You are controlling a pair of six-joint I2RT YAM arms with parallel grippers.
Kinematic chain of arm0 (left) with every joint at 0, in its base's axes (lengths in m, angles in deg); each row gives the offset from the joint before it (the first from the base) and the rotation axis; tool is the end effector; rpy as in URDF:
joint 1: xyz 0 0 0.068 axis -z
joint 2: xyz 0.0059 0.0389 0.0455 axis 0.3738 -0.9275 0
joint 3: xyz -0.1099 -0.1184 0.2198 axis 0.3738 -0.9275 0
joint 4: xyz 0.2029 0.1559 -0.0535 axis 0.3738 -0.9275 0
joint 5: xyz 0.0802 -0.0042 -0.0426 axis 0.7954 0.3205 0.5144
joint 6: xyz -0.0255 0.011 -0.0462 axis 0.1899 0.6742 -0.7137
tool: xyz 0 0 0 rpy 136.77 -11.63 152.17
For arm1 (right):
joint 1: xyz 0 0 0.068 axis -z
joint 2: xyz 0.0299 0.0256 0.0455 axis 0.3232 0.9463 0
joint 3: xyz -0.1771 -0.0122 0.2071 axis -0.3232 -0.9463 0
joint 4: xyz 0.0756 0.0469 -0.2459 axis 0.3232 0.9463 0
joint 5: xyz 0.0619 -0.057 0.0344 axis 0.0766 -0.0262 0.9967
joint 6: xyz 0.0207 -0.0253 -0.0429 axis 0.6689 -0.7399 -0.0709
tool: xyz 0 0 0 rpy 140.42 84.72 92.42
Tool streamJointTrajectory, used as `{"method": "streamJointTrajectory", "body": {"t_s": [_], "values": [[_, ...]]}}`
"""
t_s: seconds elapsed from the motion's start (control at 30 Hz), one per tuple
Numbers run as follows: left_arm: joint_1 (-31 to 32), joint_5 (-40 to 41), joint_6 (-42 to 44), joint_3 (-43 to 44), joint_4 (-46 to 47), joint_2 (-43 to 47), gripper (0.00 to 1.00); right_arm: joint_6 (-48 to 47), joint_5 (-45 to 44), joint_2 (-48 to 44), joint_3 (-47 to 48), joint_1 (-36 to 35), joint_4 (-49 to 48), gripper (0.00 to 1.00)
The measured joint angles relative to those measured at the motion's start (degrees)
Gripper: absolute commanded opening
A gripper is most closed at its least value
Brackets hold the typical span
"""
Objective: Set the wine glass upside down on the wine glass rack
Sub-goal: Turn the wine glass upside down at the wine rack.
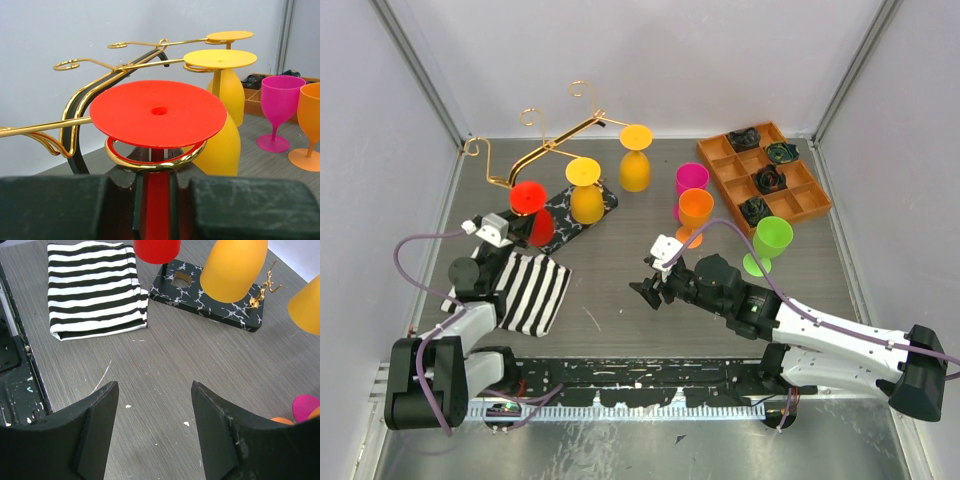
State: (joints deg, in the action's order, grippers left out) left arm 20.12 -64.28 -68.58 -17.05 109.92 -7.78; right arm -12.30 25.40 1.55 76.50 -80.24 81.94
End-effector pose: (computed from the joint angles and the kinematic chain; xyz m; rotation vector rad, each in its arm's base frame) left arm 0.2006 -0.0117 0.2449 0.4159 1.1150 -0.3403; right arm 0.1080 0.1933 0.2935 -0.9790 1.5316 0.6305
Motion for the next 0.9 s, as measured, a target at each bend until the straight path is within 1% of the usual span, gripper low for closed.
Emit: {"method": "streamJointTrajectory", "body": {"t_s": [0.1, 0.17, 0.43, 0.9], "values": [[0.0, 0.07, -0.09, -0.02, -0.44, 0.96, 0.03, 0.0, 0.0, 0.0, 0.0, 0.0, 0.0, 0.66], [0.0, 0.04, -0.15, -0.11, -1.07, 1.7, 0.0, 0.0, 0.0, 0.0, 0.0, 0.0, 0.0, 0.66], [0.0, 0.02, -0.11, -0.83, -4.0, 5.95, 0.0, 0.0, 0.02, 0.0, 0.0, 0.0, -0.02, 0.66], [0.17, 0.07, -1.36, -4.15, -3.96, 11.06, 0.0, 0.42, 0.04, 0.0, 0.0, 0.0, -0.02, 0.66]]}}
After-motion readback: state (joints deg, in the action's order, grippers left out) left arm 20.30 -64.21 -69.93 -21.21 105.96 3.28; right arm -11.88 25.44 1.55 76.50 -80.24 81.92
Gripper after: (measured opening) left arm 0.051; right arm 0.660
